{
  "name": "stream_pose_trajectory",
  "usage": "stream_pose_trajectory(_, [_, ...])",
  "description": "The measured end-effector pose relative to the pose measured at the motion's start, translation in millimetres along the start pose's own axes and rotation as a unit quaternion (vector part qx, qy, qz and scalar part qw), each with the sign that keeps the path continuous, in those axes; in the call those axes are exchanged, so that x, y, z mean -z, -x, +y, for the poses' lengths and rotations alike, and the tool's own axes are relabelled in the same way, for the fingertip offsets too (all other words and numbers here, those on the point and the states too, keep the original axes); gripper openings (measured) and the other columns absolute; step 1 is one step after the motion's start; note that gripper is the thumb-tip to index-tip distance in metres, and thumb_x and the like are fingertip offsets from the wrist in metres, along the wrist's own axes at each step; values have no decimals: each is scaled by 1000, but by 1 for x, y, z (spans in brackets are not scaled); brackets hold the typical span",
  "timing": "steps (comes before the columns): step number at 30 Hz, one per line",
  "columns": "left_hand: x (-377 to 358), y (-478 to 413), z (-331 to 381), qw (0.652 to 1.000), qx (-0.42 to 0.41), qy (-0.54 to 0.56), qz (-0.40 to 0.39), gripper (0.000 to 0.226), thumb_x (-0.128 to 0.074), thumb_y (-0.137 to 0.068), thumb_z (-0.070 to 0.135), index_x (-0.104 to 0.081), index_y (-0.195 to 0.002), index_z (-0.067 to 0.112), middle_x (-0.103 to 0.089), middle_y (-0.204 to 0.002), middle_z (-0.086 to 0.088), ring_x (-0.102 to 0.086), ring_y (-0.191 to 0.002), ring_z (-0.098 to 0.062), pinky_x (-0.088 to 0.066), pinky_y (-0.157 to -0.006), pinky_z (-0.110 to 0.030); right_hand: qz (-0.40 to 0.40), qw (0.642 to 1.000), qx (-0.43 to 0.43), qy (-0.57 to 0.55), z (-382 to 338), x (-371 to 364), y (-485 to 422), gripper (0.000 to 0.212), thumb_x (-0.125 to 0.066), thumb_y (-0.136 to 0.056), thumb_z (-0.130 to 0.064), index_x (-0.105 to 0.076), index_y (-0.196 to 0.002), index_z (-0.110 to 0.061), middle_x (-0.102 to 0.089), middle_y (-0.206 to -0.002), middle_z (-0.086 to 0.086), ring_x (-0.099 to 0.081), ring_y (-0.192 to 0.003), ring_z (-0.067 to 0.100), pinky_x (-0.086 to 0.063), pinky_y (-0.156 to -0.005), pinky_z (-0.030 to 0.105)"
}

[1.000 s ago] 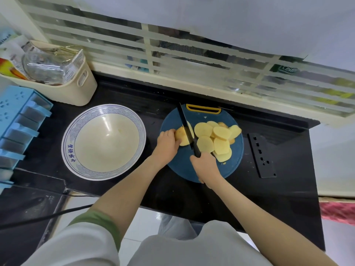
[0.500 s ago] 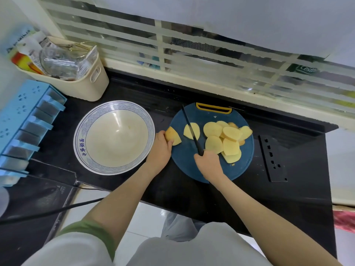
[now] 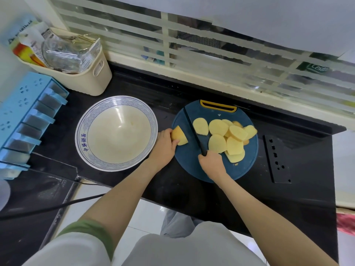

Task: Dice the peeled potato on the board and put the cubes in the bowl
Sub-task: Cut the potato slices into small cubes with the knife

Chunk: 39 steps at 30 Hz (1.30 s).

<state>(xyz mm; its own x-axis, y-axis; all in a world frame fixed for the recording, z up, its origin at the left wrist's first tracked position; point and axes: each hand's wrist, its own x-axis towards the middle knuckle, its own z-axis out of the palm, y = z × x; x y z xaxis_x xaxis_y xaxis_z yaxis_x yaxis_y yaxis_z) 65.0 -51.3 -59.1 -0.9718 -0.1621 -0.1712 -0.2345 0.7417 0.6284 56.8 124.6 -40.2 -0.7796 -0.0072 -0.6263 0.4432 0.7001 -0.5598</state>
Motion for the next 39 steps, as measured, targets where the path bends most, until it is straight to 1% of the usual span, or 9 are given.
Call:
stream_pose_trajectory(4, [-3,-7,8,999,-28,-26,-30,46,-52,-97,28,-41,-136,7,-52,-122,-14,-43,-114,-27,-33,-95,-35,35,999,-13,-20,2,12,-3,34,-49,-94,-13,-32,-65,-11,-34,-64,1,-30,-57,14,-27,-52,28])
stream_pose_trajectory(14, [-7,-17,24,994,-60,-82,-43,44,-50,-98,33,-44,-133,8,-55,-120,-10,-47,-111,-27,-33,-93,-35,14,992,-28,-124,-9,28,12,20,-47,-92,-16,-34,-77,-14,-30,-62,5,-29,-49,17,-25,-43,26])
stream_pose_trajectory(20, [-10,-24,29,993,-69,-85,-53,41,-51,-97,31,-47,-130,7,-58,-117,-12,-49,-108,-28,-35,-92,-36,-9,994,11,-111,-24,26,34,30,-46,-93,-11,-29,-69,-16,-26,-57,1,-25,-43,13,-21,-37,20])
stream_pose_trajectory(23, [-9,-28,32,990,-81,-90,-71,40,-49,-99,29,-47,-130,4,-58,-119,-14,-49,-109,-29,-35,-93,-36,-1,996,18,-87,-25,23,37,33,-47,-93,-10,-28,-67,-16,-26,-59,-1,-25,-47,13,-22,-42,24])
stream_pose_trajectory(28, [-11,-32,38,988,-86,-94,-85,43,-47,-100,26,-42,-135,2,-53,-124,-15,-45,-113,-29,-30,-95,-32,-15,999,7,-48,-22,23,32,34,-44,-94,-8,-28,-65,-15,-26,-62,-1,-24,-53,13,-23,-49,26])
stream_pose_trajectory(31, [-13,-32,37,989,-86,-89,-85,42,-47,-100,25,-43,-134,1,-53,-123,-16,-46,-112,-29,-30,-95,-33,1,1000,-2,-24,-18,21,27,33,-45,-94,-12,-36,-63,-15,-36,-62,0,-32,-52,13,-30,-50,25])
stream_pose_trajectory(34, [-14,-32,35,990,-84,-83,-81,41,-47,-99,25,-44,-132,0,-55,-121,-16,-47,-110,-30,-31,-94,-33,10,994,-55,-92,-24,16,30,39,-48,-93,-4,-26,-64,-16,-25,-63,-1,-22,-54,12,-21,-48,23])
stream_pose_trajectory(37, [-15,-31,33,991,-77,-71,-79,39,-49,-98,23,-46,-130,0,-55,-121,-17,-47,-110,-31,-31,-94,-33,11,993,-65,-102,-19,11,22,35,-48,-95,-9,-31,-64,-12,-35,-65,1,-31,-54,11,-33,-40,20])
stream_pose_trajectory(39, [-15,-30,32,992,-74,-66,-81,38,-49,-98,22,-46,-129,-1,-54,-121,-17,-46,-110,-31,-31,-95,-34,5,999,-37,-7,-19,10,16,32,-43,-96,-15,-38,-64,-16,-42,-66,1,-37,-56,10,-38,-44,19])
